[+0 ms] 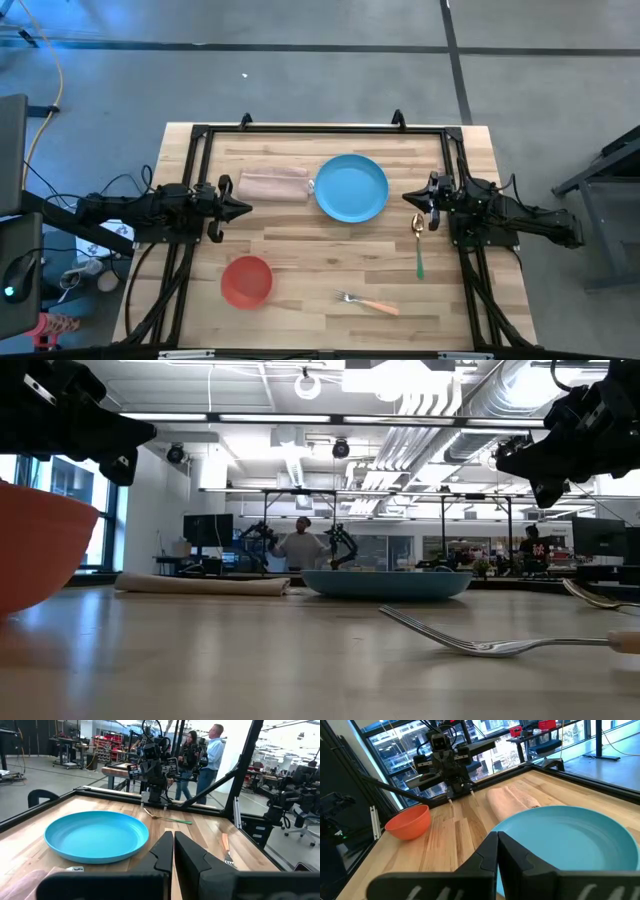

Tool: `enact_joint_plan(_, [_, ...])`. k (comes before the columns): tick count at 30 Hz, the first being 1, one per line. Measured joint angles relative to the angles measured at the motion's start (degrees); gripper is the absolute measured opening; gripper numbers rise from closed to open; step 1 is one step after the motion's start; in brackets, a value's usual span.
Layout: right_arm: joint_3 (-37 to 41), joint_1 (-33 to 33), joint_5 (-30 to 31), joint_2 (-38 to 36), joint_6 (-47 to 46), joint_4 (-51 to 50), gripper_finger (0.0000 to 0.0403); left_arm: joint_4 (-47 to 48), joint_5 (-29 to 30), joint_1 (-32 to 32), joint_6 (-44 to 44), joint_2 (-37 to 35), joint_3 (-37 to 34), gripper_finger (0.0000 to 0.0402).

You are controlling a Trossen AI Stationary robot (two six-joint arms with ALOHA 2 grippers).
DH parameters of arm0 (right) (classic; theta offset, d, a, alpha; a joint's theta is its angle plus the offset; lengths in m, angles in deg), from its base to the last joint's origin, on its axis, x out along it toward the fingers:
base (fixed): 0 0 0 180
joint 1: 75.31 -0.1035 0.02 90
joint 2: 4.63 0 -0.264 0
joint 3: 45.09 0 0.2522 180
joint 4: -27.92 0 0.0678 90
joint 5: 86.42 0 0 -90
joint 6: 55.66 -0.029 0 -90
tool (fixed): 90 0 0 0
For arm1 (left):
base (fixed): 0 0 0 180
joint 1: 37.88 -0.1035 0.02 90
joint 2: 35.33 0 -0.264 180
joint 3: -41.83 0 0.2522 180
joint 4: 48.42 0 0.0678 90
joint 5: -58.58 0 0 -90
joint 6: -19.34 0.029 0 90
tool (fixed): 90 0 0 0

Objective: Set table place

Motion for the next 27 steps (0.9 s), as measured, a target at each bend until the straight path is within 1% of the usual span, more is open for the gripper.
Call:
enact_joint_plan(10, [0.0,0.0,0.0,0.0,0.0,0.0,0.0,-0.2,0.0,0.0,-0.9,0.0,0.0,0.0005])
enact_joint_plan(14, [0.0,0.0,0.0,0.0,0.0,0.0,0.0,-0.6,0.8,0.0,-7.5,0.0,0.0,0.0002])
enact_joint_plan(16, [0.0,0.0,0.0,0.0,0.0,0.0,0.0,-0.4,2.4,0.0,-13.9,0.0,0.0,0.0001])
enact_joint_plan(18, [0.0,0.0,0.0,0.0,0.0,0.0,0.0,-1.0,5.6,0.0,-20.5,0.0,0.0,0.0])
enact_joint_plan(20, [0.0,0.0,0.0,0.0,0.0,0.0,0.0,-1.8,10.2,0.0,-24.7,0.3,0.0,0.0])
enact_joint_plan(24, [0.0,0.0,0.0,0.0,0.0,0.0,0.0,-2.8,20.4,0.0,-28.7,0.3,0.0,0.0])
enact_joint_plan(27, [0.0,0.0,0.0,0.0,0.0,0.0,0.0,-2.6,25.1,0.0,-29.5,0.3,0.1,0.0])
